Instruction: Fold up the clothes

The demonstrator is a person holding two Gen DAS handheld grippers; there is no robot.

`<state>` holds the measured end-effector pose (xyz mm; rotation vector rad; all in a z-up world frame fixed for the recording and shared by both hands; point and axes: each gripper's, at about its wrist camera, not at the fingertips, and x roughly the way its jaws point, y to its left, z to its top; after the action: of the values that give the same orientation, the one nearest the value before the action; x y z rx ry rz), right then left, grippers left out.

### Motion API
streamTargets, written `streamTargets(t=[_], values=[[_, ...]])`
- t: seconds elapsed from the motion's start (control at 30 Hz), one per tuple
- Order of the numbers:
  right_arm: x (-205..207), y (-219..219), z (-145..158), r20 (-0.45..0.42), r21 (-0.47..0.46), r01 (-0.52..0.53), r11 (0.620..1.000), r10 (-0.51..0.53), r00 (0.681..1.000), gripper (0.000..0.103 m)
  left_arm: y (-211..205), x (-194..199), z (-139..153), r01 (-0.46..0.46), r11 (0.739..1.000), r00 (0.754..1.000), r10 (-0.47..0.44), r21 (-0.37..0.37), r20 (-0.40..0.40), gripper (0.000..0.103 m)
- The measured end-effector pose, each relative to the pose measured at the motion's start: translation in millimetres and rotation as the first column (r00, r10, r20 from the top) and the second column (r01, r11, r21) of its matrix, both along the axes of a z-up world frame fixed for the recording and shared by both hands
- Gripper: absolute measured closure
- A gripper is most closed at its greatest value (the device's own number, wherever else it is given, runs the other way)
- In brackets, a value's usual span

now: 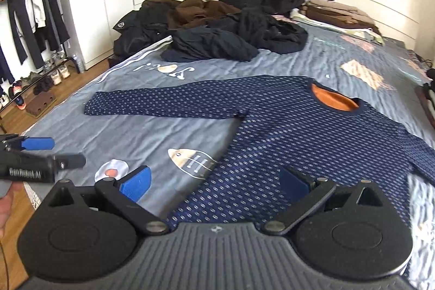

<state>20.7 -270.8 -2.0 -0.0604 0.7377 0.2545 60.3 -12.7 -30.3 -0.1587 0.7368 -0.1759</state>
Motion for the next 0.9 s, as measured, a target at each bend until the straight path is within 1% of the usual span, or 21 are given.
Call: streamTargets(t=[0.07, 0.17, 0.23, 0.33, 0.4, 0.5, 0.57, 0.63, 0.7, 0.73, 0.77, 0.8, 0.9], values=[[5.8, 2.3, -2.6, -0.005, 0.016, -0.012, 1.000, 0.012, 1.000, 0.002, 19.7, 14.4, -6.4, -0.055, 0.997, 0.999, 0.055, -0.056, -0.001, 0.009], [14.5, 2.1, -7.2, -0.007, 0.037, -0.014, 0.999, 0.015, 1.000, 0.002, 49.5, 36.2, -16.1, -0.137, 0.981, 0.990, 0.137, -0.140, -0.009, 0.010], [20.3, -0.1, -10.7, -0.012, 0.053, -0.009, 0.999, 0.010, 1.000, 0.002, 68.5, 48.6, -23.6, -0.192, 0.961, 0.981, 0.194, -0.200, -0.009, 0.011], [27.5, -4.7, -16.5, -0.022, 0.068, 0.000, 0.998, 0.001, 1.000, 0.002, 96.9, 67.1, -35.1, -0.271, 0.918, 0.960, 0.279, -0.290, -0.015, 0.012], [30.7, -7.8, -20.2, -0.025, 0.072, 0.008, 0.997, -0.007, 1.000, 0.002, 115.8, 79.4, -42.7, -0.320, 0.881, 0.943, 0.333, -0.348, -0.023, 0.015], [33.0, -12.5, -23.7, -0.023, 0.087, 0.018, 0.996, -0.016, 1.000, 0.002, 137.2, 94.4, -57.7, -0.377, 0.813, 0.918, 0.391, -0.444, -0.063, 0.023], [34.6, -16.6, -25.5, -0.025, 0.099, 0.020, 0.995, -0.018, 1.000, 0.002, 148.9, 102.4, -69.3, -0.407, 0.762, 0.903, 0.418, -0.503, -0.099, 0.027], [34.8, -19.6, -26.3, -0.024, 0.107, 0.023, 0.994, -0.020, 1.000, 0.002, 157.6, 109.5, -83.2, -0.425, 0.694, 0.893, 0.427, -0.581, -0.142, 0.030], [35.4, -21.4, -26.6, -0.023, 0.110, 0.023, 0.994, -0.021, 1.000, 0.002, 165.7, 112.4, -96.9, -0.452, 0.615, 0.875, 0.447, -0.646, -0.186, 0.035], [35.7, -22.7, -26.4, -0.022, 0.110, 0.022, 0.994, -0.020, 1.000, 0.002, 169.0, 112.7, -103.0, -0.467, 0.587, 0.864, 0.461, -0.661, -0.200, 0.035], [35.8, -24.0, -26.2, -0.020, 0.109, 0.021, 0.994, -0.019, 1.000, 0.002, 170.9, 113.7, -108.0, -0.484, 0.569, 0.854, 0.472, -0.665, -0.218, 0.035], [36.0, -25.3, -26.1, -0.019, 0.109, 0.019, 0.994, -0.018, 1.000, 0.002, 172.2, 114.8, -112.3, -0.496, 0.559, 0.848, 0.476, -0.665, -0.232, 0.035], [36.6, -28.4, -24.9, -0.015, 0.110, 0.015, 0.994, -0.014, 1.000, 0.002, 173.7, 115.2, -120.3, -0.510, 0.547, 0.837, 0.492, -0.664, -0.238, 0.036]])
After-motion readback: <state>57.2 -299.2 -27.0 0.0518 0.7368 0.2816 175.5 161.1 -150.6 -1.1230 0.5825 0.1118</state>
